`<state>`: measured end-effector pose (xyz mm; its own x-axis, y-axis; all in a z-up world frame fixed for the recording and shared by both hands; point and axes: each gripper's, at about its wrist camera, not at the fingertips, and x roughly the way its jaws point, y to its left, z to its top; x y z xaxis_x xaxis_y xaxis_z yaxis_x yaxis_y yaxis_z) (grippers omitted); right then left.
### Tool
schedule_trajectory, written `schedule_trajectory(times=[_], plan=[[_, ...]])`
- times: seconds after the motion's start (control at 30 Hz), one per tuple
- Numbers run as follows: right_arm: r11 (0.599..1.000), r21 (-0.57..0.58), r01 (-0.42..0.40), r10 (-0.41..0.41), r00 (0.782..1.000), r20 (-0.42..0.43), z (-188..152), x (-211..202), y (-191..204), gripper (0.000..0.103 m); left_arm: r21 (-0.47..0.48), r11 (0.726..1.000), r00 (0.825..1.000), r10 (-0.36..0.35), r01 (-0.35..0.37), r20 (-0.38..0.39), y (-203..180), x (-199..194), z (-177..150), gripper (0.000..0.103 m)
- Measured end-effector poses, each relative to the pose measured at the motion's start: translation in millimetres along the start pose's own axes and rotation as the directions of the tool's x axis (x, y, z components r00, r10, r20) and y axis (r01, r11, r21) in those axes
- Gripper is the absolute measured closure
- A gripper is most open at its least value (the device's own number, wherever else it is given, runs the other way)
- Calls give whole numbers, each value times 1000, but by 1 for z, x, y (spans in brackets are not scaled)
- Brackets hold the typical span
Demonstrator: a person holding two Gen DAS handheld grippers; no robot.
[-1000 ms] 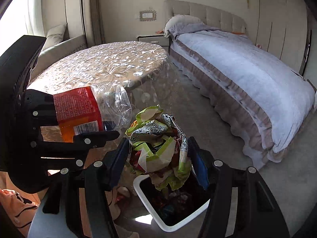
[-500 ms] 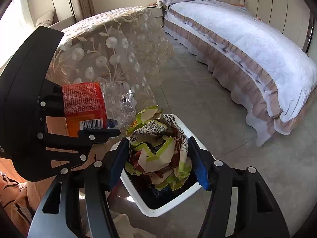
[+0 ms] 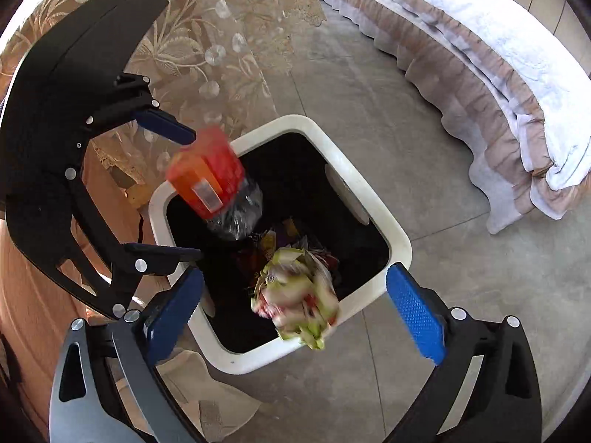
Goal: Collect trash
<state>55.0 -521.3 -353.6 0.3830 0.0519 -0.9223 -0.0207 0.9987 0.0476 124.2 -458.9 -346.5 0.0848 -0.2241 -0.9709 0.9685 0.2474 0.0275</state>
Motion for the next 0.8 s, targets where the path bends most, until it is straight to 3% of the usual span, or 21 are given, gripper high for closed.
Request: schedule_trajectory(times=[0.37, 0.53, 0.63, 0.73, 0.8], plan=[[999, 1, 42, -42, 993, 113, 2, -33, 3, 5, 7, 999, 993, 30, -31, 113, -12, -61, -4, 5], [995, -8, 95, -91, 969, 231, 14, -77, 20, 5, -40, 997, 978, 74, -67, 193, -8, -113, -16, 5], [993, -2, 118, -111, 943, 314, 25, -107, 34, 5, -100, 988, 959, 136, -114, 250, 1, -149, -29, 5], [991, 3, 135, -125, 911, 393, 39, -135, 56, 5, -171, 962, 917, 257, -213, 304, 10, -188, -46, 5], [989, -4, 145, -127, 878, 461, 49, -157, 76, 5, -243, 938, 887, 321, -248, 331, 20, -214, -60, 5]])
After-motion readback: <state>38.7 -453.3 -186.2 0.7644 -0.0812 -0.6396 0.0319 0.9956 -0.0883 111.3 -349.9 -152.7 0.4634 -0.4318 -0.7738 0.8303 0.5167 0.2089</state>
